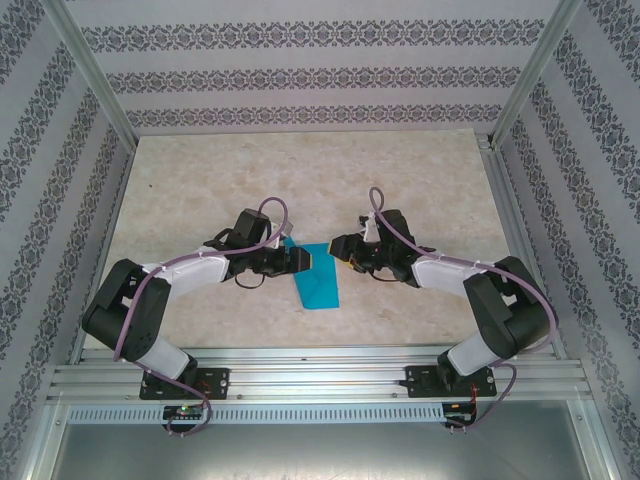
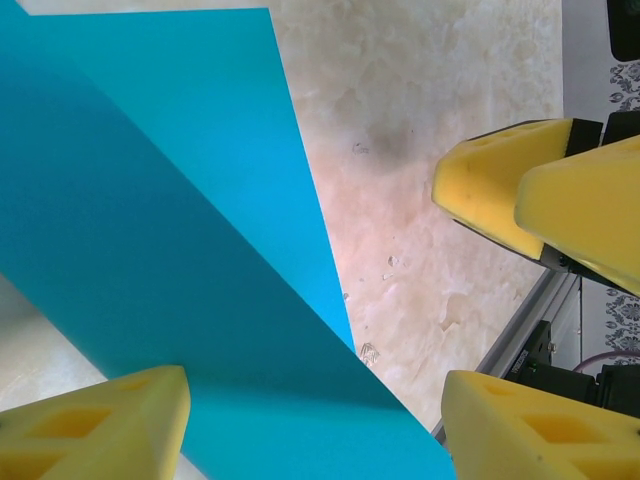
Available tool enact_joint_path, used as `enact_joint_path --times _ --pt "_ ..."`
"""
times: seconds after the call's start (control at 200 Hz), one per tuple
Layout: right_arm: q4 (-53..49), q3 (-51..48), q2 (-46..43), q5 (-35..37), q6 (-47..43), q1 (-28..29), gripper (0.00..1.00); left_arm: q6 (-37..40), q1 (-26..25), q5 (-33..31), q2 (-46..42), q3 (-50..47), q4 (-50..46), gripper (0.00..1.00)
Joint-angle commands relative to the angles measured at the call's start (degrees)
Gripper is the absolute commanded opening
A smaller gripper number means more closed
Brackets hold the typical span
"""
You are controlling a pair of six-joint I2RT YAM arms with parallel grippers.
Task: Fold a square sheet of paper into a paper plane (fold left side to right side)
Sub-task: First fold in half a square sheet of paper at the center of the table.
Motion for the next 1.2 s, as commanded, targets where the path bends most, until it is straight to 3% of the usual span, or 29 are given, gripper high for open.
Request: enact_joint_path --times 0.0,0.245,0.799,0.994,1.194 --pt "8.8 0.2 2.9 -4.4 4.2 0.8 0.49 0.7 -0.6 0.7 0.8 1.3 2.1 0.68" --pt "14.0 3.6 9.9 -7.2 8.2 1.4 0.52 0.2 -1.2 1.4 0.9 0.8 3.7 0.65" --pt "11.4 12.1 18.6 -8.8 7.5 4.1 0.5 0.2 -2.4 1.7 1.6 0.7 4.4 0.65" --pt "6.3 13.0 18.2 -7.6 4.3 4.7 0.37 0.2 -2.5 1.8 1.7 0.9 4.6 0.65" --pt "0.3 13.4 16.0 -5.5 0.3 4.6 0.14 0.4 -2.5 1.6 0.7 1.0 3.9 0.65"
